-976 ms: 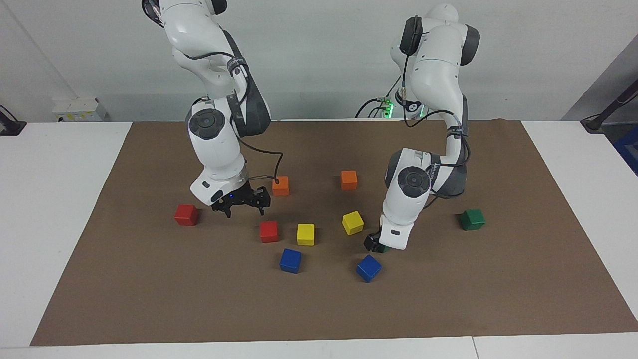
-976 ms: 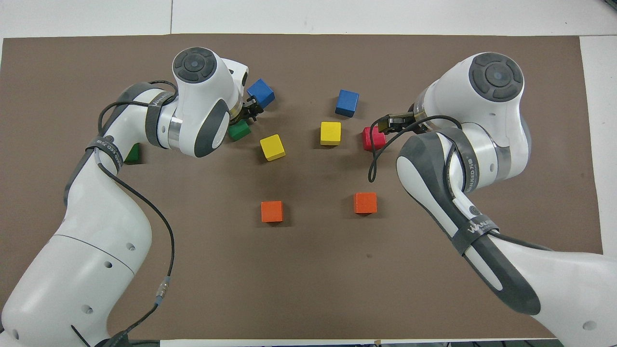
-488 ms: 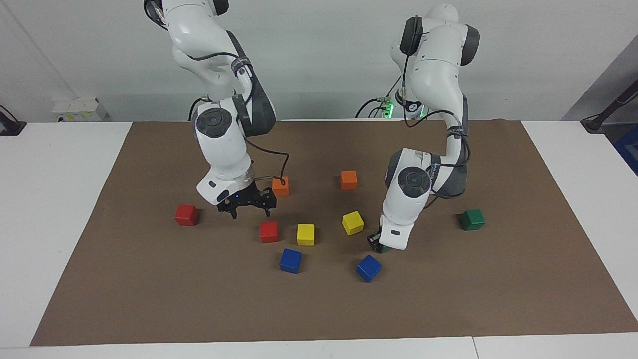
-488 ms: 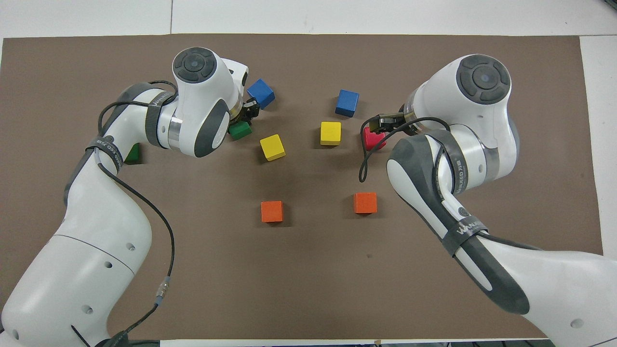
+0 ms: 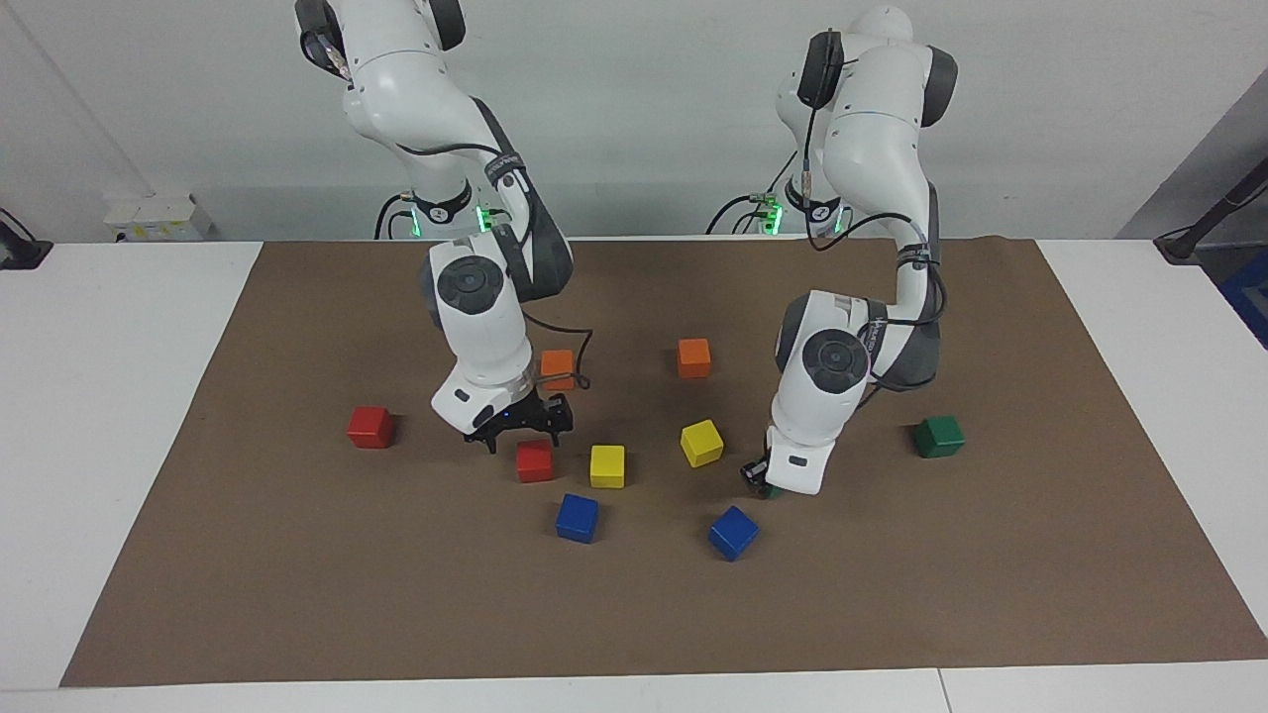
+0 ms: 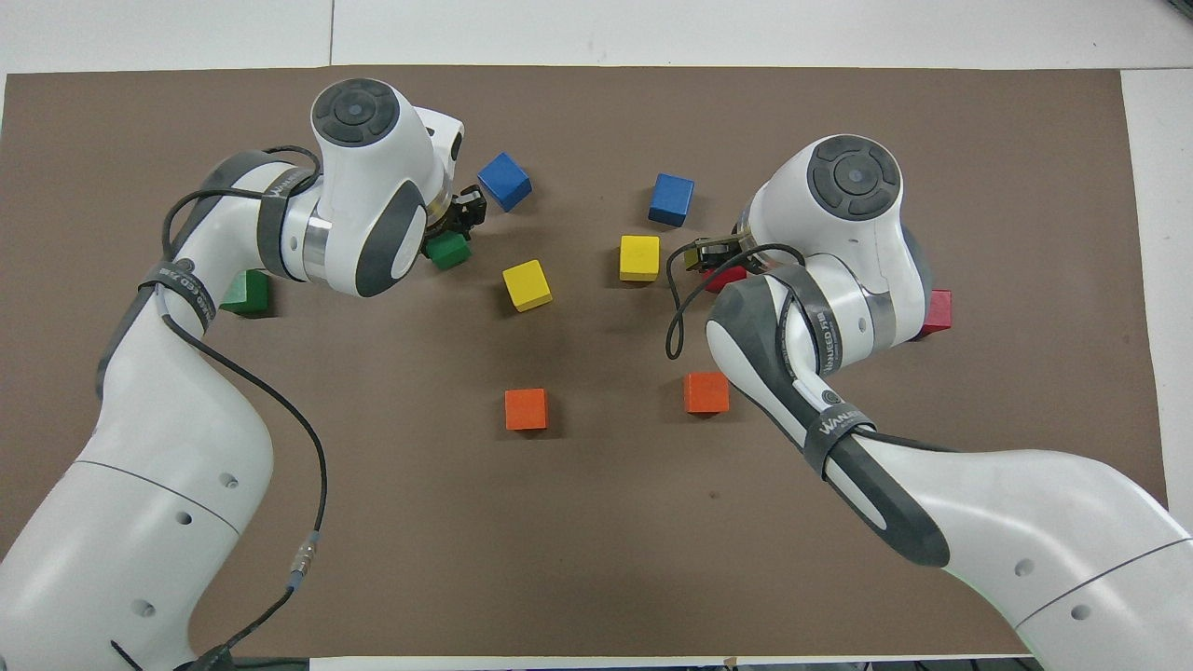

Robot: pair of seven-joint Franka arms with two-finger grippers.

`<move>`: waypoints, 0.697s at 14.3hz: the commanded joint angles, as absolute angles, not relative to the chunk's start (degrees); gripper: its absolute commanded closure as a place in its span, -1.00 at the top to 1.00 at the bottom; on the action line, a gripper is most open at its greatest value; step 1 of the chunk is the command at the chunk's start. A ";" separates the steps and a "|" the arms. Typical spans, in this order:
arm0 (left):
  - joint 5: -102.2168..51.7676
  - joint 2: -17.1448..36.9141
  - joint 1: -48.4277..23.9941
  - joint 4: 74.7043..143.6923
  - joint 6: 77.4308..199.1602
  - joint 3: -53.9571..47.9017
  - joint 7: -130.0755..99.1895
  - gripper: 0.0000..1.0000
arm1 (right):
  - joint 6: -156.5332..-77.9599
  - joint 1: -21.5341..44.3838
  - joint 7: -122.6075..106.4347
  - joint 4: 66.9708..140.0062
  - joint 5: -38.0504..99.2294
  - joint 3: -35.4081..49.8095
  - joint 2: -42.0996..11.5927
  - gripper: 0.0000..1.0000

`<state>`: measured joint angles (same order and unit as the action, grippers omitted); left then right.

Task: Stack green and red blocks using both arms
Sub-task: 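Carry the green onto the first green while the right gripper carries red outward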

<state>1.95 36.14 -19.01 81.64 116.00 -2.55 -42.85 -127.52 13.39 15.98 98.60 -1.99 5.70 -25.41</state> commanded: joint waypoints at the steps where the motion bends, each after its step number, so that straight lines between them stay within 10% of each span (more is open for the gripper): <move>1: 1.58 30.60 -15.57 83.06 109.62 -2.64 -34.31 -1.00 | -128.23 13.10 16.96 97.29 -3.16 6.06 -26.80 1.00; 10: 1.41 26.02 -3.35 85.34 106.26 -2.64 -3.99 -1.00 | -128.93 14.15 17.14 98.61 -3.08 6.06 -28.21 1.00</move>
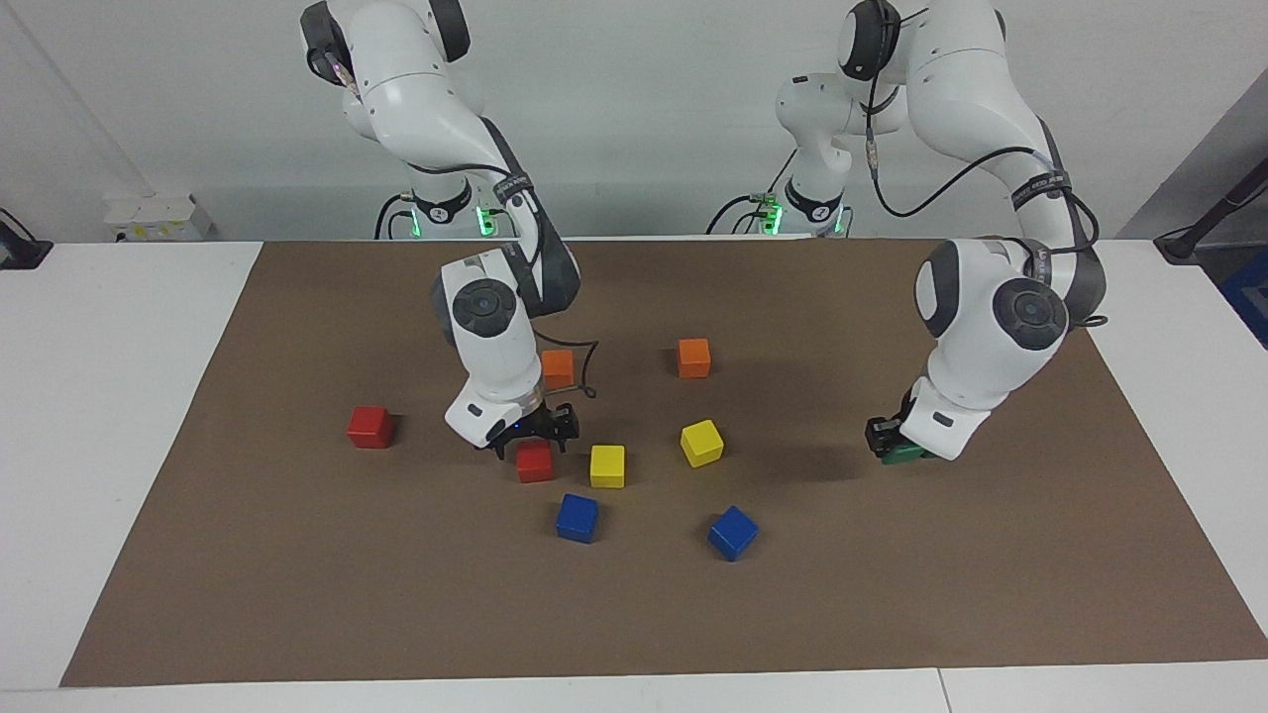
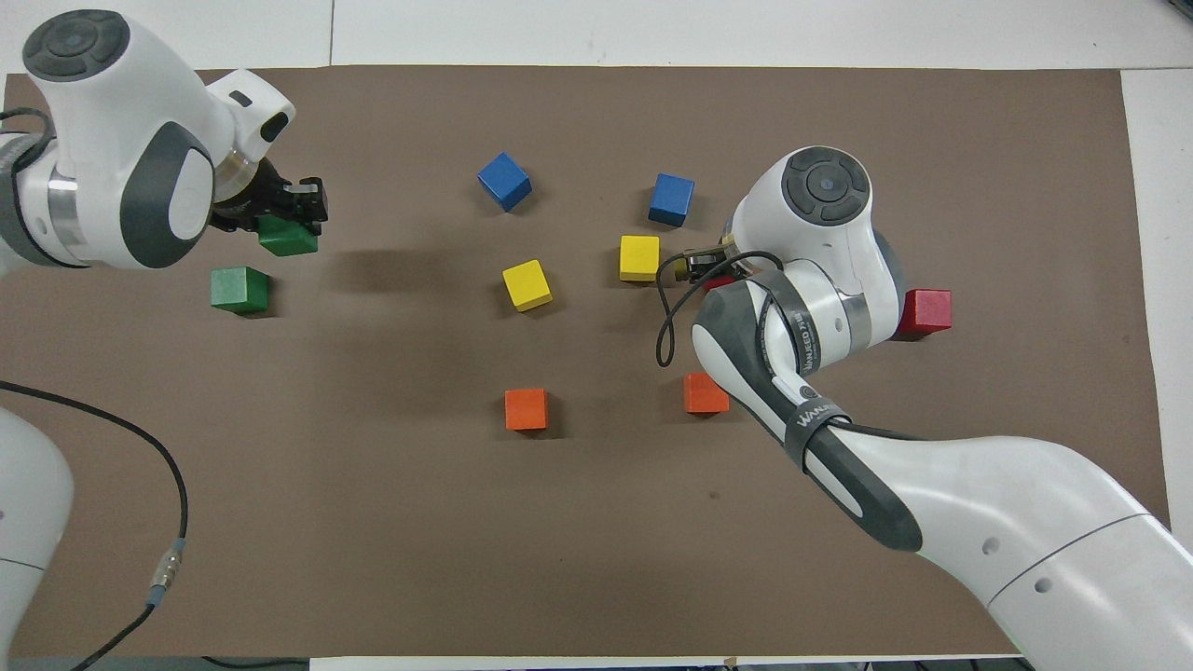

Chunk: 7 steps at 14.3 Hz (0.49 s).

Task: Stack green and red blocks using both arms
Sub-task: 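Carry the green onto the first green while the right gripper carries red outward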

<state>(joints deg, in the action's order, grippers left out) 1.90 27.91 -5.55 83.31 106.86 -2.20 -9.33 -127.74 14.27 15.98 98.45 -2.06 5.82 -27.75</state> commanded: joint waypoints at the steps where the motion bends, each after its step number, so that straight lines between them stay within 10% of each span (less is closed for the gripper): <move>1: 1.41 25.93 -1.60 85.34 106.26 -2.64 -1.52 -1.00 | -129.11 14.24 17.23 98.70 -3.08 6.06 -28.56 1.00; 4: 1.41 25.32 0.61 86.30 106.00 -2.73 6.75 -1.00 | -129.29 14.15 17.23 98.79 -3.08 6.06 -28.74 0.95; 5: 1.41 24.53 0.96 87.87 106.43 -2.64 7.12 -1.00 | -129.20 14.15 17.31 98.88 -2.99 6.06 -28.74 0.69; 7: 0.88 23.56 3.15 89.64 106.79 -2.72 7.21 -1.00 | -128.15 13.54 17.23 98.79 -2.73 6.06 -28.74 -0.47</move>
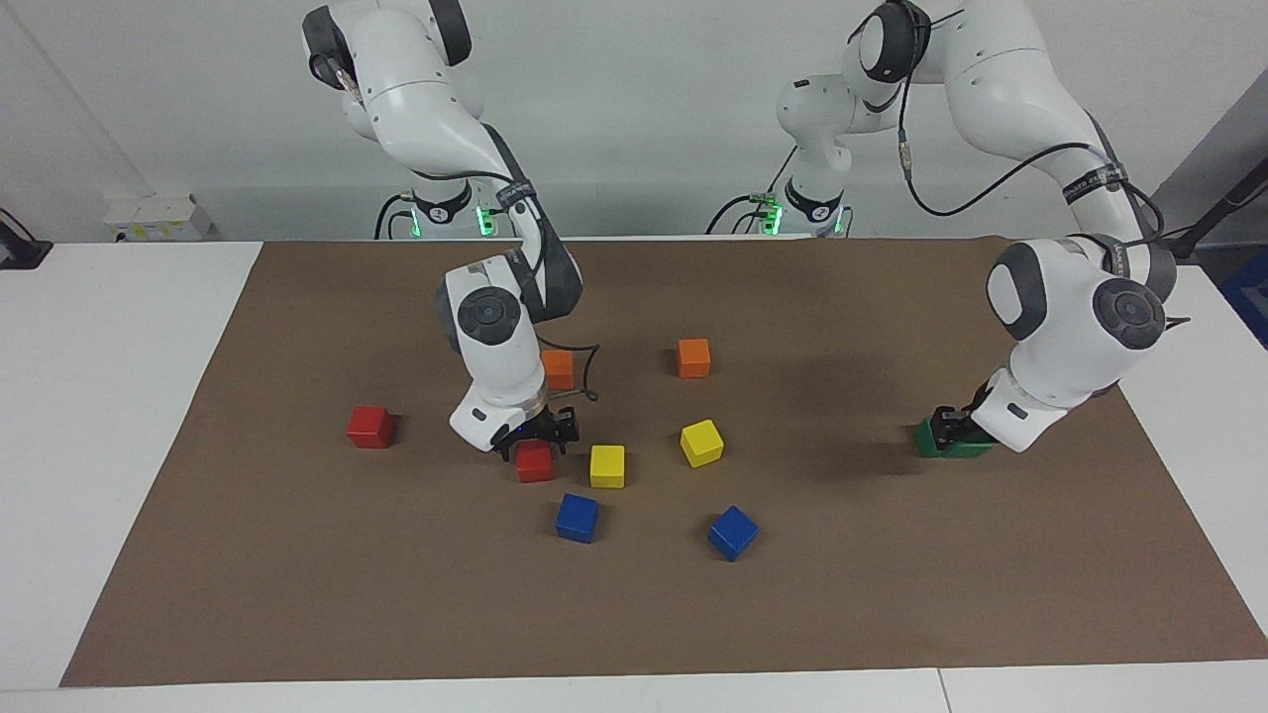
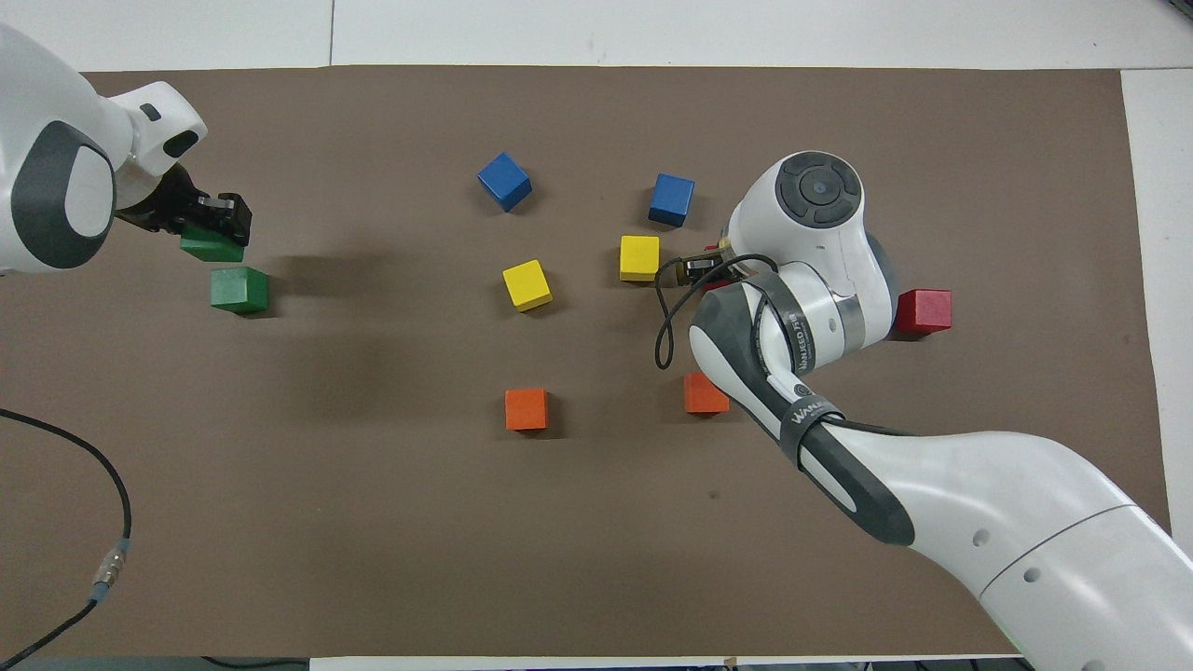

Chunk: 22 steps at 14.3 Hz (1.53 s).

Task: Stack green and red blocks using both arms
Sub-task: 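Carry the green onto the first green while the right gripper carries red outward, then lower the green onto the green block while the right gripper lowers red onto red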

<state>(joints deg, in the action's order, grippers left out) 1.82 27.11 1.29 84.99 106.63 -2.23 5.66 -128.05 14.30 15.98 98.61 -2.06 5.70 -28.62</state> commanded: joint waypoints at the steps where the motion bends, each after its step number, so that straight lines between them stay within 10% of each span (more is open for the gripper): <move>1: 0.10 23.03 4.64 90.69 107.14 -2.72 7.47 -1.00 | -127.45 13.62 17.40 98.79 -2.72 6.06 -28.65 -0.99; 12: -1.23 20.30 4.84 98.26 112.94 -2.64 2.81 -1.00 | -109.27 5.02 5.40 88.06 -2.37 5.89 -22.42 -1.00; 22: -1.23 20.13 4.04 99.93 115.93 -2.55 2.46 -1.00 | -113.90 -5.35 -2.73 107.83 -0.54 5.89 -9.58 -1.00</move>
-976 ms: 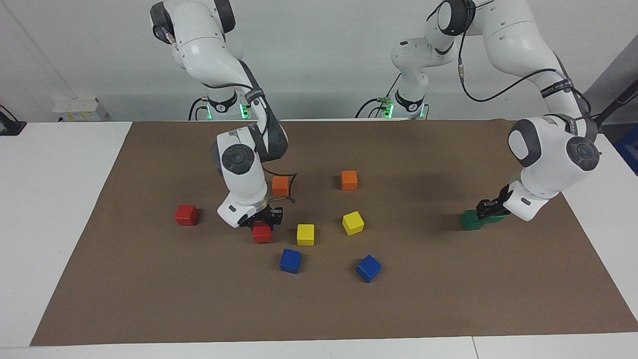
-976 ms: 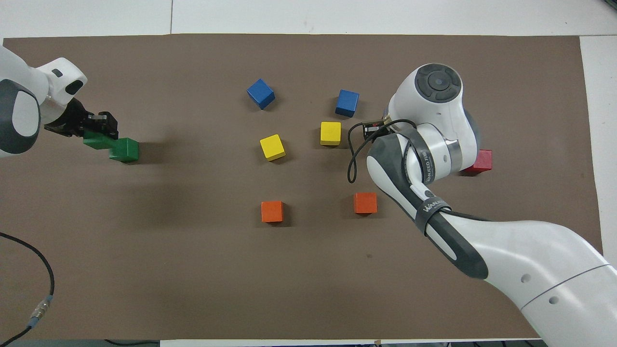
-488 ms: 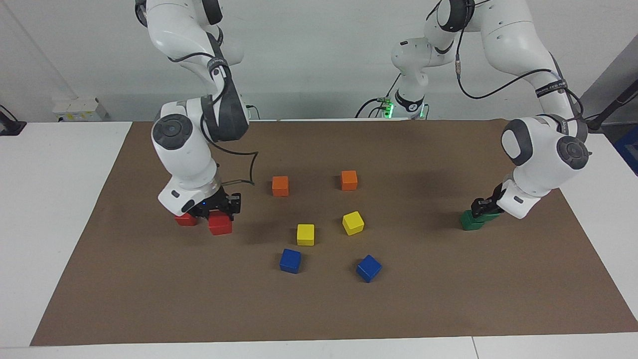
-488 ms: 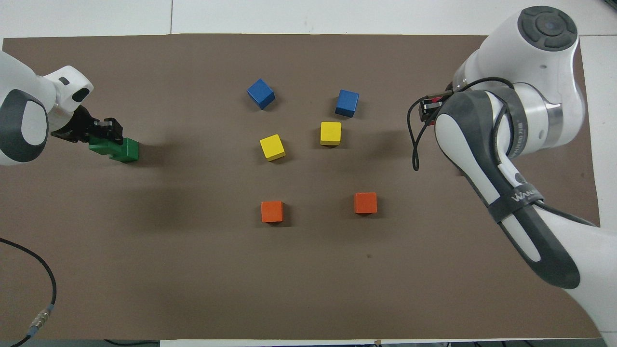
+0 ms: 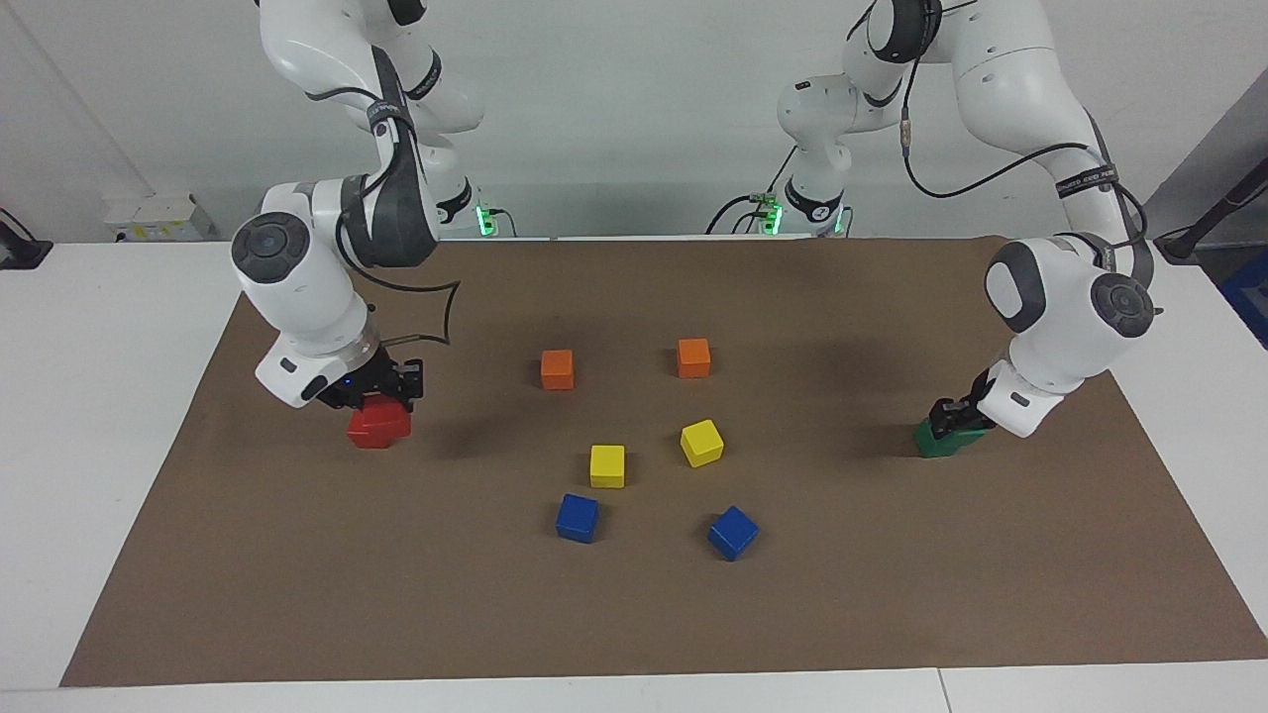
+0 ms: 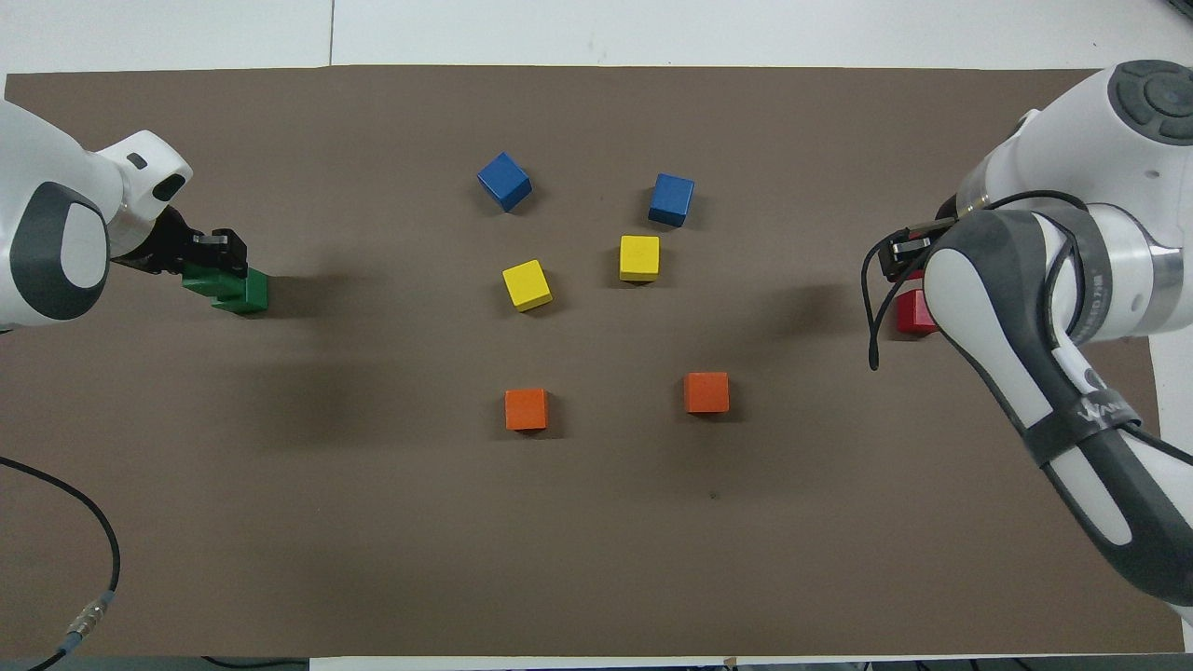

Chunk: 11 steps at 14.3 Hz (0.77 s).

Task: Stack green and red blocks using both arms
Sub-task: 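Lower the green onto the green block while the right gripper lowers red onto red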

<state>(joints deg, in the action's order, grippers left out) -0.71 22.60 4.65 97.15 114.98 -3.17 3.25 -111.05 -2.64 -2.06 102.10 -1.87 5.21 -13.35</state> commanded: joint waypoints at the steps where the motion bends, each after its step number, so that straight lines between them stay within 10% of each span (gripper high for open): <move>1: -1.23 20.04 4.13 99.93 115.58 -2.55 2.55 -1.00 | -113.91 -6.41 -2.29 108.45 -0.18 5.80 -9.15 -1.00; 11: -0.70 19.86 4.13 100.28 115.84 -2.37 2.64 -1.00 | -118.11 -8.96 1.85 113.99 -0.18 5.71 -8.00 -1.00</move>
<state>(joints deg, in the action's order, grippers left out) -0.71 22.35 4.66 97.27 114.97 -2.98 3.20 -115.92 -8.07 1.09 111.46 -1.13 5.30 -9.48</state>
